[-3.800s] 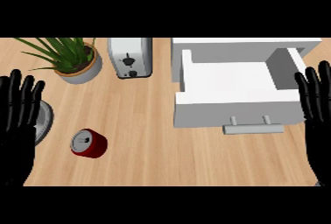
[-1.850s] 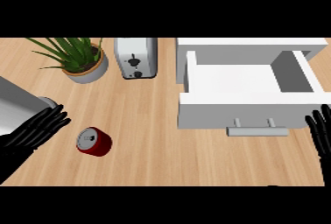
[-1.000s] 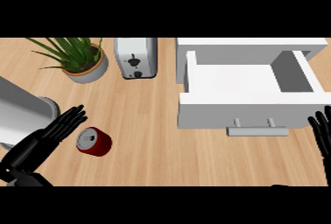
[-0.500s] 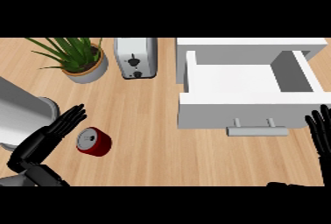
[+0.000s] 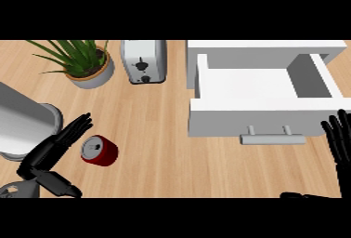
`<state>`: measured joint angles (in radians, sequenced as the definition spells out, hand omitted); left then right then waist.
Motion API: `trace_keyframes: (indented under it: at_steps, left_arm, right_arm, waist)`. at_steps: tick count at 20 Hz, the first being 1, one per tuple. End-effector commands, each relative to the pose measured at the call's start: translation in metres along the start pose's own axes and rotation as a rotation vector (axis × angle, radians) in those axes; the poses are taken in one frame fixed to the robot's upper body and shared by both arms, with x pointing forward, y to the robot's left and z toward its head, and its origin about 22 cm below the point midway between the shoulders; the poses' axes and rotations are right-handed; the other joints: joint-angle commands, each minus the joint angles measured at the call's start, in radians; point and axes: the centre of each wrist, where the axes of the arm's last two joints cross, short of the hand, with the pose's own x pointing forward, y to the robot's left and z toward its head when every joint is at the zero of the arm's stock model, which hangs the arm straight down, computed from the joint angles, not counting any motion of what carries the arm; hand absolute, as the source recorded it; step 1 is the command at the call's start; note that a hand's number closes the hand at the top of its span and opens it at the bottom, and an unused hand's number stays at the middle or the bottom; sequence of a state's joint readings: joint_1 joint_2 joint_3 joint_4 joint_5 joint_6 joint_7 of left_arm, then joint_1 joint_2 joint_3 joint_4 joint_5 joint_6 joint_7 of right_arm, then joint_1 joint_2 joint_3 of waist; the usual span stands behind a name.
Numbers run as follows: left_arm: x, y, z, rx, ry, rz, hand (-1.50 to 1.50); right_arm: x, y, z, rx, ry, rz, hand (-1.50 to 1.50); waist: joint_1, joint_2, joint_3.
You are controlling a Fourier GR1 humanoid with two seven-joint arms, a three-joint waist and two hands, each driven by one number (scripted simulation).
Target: Pick up the can, place it into the drawer and close the drawer
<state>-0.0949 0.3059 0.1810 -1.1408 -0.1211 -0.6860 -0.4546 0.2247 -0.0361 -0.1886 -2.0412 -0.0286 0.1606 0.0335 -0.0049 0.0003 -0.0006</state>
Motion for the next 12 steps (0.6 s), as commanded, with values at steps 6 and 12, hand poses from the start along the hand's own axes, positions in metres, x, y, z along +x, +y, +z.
trace_keyframes:
  at_steps: [6,12]
  left_arm:
    - [-0.04,0.003,-0.003,-0.023,-0.011,0.022,-1.5]
    - [-0.038,0.014,-0.004,-0.006,0.036,0.044,-1.5]
  right_arm:
    - [0.002,-0.016,0.008,-0.024,-0.024,0.017,-1.5]
    - [0.011,0.006,-0.004,-0.007,-0.018,0.004,-1.5]
  waist:
    - [-0.006,0.002,0.0]
    - [0.001,0.0,0.0]
